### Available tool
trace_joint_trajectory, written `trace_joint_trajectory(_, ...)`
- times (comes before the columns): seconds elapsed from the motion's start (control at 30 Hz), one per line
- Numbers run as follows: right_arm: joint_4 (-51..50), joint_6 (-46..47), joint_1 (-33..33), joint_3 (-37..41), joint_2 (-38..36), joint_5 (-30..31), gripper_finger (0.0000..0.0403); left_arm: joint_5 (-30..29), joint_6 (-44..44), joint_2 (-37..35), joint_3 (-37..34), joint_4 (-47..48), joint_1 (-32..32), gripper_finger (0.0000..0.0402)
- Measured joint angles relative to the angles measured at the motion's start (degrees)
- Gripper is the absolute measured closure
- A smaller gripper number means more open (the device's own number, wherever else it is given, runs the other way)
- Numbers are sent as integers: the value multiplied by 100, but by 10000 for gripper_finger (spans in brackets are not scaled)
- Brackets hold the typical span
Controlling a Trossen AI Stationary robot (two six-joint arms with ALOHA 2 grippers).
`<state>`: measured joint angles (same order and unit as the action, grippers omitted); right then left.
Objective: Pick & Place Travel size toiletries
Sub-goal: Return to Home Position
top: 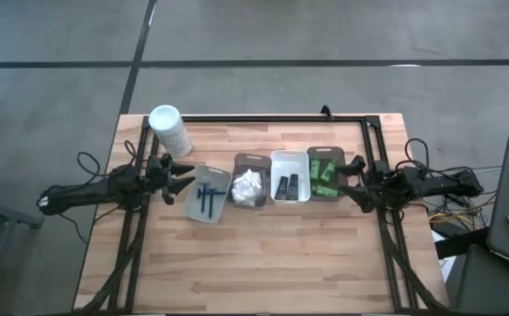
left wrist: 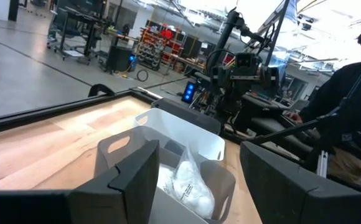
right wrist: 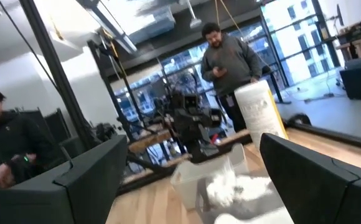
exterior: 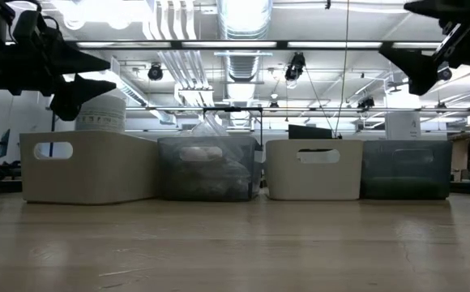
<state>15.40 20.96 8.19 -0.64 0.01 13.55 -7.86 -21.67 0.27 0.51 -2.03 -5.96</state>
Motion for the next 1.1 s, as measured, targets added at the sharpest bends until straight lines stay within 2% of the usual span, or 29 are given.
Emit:
trace_joint_trajectory(0.27,-550,0,7,10,2,1,39,-11,0,22,-7,-3,0,174)
trace_joint_trajectory(0.97,-623,1,4,7,162,5,39,-22,-5,-17,-13,-36,123,174)
trace_joint_trajectory(1.1,-624,-1,4,7,162,5,39,56,-875,-20,-15,-133,218,174)
